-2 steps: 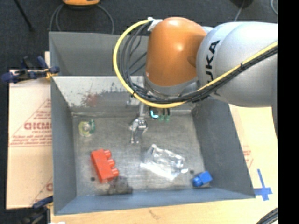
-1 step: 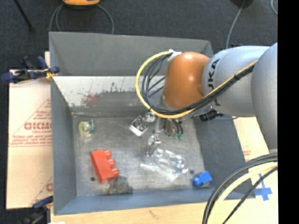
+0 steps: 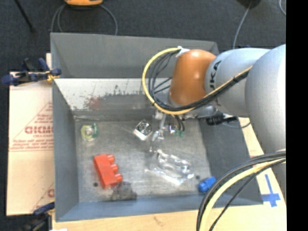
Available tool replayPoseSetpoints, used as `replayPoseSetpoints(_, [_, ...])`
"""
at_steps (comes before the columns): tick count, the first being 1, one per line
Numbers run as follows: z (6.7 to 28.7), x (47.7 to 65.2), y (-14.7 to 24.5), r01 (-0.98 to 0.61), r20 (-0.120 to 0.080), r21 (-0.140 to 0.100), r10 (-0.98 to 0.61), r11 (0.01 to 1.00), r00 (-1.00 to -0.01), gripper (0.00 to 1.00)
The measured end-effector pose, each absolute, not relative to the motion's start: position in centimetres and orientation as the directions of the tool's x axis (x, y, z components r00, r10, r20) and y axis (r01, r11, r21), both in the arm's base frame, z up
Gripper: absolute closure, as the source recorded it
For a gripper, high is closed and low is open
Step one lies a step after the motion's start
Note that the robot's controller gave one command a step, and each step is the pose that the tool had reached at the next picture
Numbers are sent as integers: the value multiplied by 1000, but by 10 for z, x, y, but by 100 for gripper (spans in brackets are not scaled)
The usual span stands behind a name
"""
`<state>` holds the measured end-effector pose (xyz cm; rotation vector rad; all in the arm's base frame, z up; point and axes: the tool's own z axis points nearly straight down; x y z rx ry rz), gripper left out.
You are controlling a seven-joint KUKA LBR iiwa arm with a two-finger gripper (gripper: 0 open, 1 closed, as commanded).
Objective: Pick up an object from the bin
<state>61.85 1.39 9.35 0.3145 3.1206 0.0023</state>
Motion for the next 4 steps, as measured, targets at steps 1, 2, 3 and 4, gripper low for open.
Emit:
replayPoseSetpoints(1, [77, 639, 69, 227, -9, 4, 227, 974, -974, 0])
replayPoseSetpoints(2, [104, 640, 48, 361, -9, 4, 361, 933, -933, 0])
replayPoseSetpoints(3, [75, 647, 41, 351, -6, 2, 351, 936, -936, 0])
replayPoseSetpoints(4, [78, 650, 41, 351, -18, 7, 351, 936, -936, 100])
